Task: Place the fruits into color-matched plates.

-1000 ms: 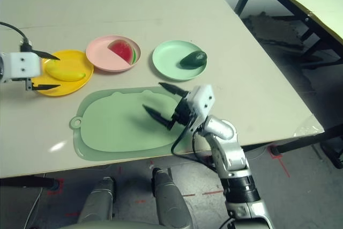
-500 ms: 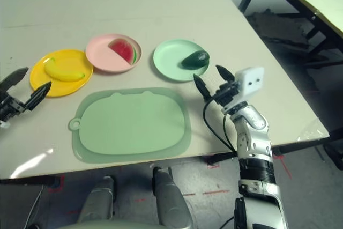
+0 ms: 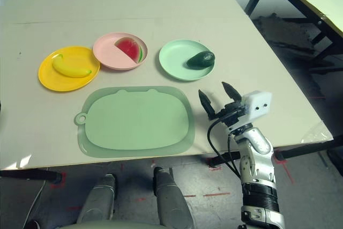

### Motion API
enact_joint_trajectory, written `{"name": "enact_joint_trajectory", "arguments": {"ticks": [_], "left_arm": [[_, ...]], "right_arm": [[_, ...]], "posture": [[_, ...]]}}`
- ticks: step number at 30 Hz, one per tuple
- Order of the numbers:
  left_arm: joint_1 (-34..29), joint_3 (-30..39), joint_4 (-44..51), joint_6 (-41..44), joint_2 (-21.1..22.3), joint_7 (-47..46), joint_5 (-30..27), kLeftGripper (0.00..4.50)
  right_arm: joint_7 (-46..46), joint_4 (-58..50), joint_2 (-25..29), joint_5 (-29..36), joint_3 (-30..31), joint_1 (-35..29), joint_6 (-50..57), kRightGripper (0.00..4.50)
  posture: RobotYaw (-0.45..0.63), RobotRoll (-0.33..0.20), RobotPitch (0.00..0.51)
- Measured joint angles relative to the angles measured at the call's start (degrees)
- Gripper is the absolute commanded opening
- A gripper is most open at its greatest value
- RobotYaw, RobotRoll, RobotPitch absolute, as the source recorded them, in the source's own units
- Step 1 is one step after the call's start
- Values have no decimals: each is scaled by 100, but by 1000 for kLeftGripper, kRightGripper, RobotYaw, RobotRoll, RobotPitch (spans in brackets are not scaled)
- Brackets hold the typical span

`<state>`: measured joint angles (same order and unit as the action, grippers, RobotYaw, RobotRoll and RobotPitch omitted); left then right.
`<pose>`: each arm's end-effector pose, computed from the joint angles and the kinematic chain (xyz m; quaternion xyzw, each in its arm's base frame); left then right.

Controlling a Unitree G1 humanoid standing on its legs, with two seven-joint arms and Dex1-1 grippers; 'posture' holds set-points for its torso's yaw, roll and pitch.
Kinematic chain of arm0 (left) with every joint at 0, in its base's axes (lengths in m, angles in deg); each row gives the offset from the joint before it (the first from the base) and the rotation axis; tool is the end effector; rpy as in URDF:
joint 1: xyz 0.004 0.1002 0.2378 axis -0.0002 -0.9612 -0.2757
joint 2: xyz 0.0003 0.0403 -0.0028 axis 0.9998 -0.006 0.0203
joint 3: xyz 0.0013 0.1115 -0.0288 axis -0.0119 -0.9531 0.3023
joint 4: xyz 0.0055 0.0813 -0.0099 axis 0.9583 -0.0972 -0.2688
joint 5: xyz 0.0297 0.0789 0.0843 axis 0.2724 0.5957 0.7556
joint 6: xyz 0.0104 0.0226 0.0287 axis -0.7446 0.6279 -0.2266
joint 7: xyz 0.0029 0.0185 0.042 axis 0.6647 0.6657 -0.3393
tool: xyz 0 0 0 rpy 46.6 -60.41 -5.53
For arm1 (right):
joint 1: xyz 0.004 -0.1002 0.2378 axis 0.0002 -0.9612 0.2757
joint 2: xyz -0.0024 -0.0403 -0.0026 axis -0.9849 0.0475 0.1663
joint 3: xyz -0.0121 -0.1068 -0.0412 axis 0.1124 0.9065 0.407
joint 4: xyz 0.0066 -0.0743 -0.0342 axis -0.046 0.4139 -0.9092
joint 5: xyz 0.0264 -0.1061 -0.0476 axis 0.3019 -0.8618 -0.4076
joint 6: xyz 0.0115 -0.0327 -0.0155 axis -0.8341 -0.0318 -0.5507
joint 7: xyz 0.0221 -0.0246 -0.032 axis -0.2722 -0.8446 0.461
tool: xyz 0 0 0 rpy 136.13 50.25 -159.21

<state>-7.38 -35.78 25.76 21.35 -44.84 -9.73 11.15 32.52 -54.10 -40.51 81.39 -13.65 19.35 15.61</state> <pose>0.1600 0.3535 0.1156 0.0081 -0.1309 0.0340 0.9908 0.2402 -0.3029 0.0866 -0.0469 -0.1416 0.1416 0.9786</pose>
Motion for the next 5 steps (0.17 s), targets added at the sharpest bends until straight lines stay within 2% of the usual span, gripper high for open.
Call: {"name": "enact_joint_trajectory", "arguments": {"ticks": [5], "left_arm": [[206, -285, -221, -99, -145, 44, 165, 4476]], "right_arm": [[61, 451, 170, -33, -239, 84, -121, 4500]], "posture": [[12, 0, 254]]}}
